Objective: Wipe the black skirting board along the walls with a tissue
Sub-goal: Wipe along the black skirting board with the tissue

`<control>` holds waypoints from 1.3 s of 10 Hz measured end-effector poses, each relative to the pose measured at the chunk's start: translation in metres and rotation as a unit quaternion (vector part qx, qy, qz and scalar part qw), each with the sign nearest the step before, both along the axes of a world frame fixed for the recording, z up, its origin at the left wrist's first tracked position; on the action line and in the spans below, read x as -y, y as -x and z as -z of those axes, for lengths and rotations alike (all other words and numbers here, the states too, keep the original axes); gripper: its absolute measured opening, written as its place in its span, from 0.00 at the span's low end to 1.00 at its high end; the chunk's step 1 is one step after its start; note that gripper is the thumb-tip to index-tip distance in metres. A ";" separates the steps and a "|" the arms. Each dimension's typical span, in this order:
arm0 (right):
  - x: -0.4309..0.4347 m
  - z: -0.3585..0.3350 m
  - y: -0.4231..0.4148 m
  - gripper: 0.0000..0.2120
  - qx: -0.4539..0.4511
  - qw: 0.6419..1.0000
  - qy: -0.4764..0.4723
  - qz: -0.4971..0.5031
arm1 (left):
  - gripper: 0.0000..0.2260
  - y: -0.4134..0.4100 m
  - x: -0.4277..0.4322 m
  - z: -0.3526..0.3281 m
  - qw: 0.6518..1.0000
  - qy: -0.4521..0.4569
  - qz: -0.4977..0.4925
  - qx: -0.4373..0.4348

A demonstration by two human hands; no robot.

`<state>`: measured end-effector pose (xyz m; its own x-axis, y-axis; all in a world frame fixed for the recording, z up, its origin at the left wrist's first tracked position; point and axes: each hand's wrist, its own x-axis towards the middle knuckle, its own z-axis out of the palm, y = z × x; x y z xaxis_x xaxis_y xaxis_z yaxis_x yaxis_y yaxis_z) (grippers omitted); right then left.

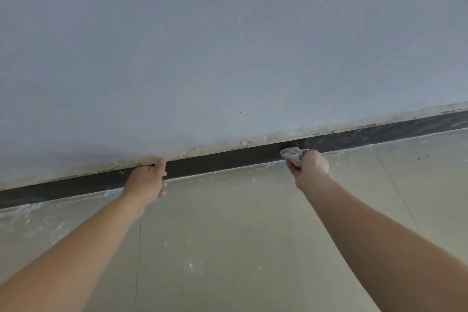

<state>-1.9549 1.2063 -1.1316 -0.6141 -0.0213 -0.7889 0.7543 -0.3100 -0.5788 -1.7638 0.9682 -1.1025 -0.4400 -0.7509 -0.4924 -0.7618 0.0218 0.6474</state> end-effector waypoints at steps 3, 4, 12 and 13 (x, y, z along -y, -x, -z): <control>0.027 0.010 -0.028 0.22 0.035 0.972 0.001 -0.231 | 0.17 0.038 -0.043 -0.007 0.980 0.069 0.183 0.045; 0.059 -0.005 -0.051 0.23 0.055 0.948 0.064 -0.307 | 0.17 0.047 -0.052 -0.004 0.981 0.078 0.167 0.067; 0.050 0.017 -0.080 0.10 0.110 0.956 0.127 -0.239 | 0.21 0.056 -0.054 0.009 0.976 0.130 0.128 0.119; 0.086 0.021 -0.088 0.07 0.133 0.956 0.171 -0.198 | 0.17 0.052 -0.045 0.009 0.968 0.104 0.179 0.143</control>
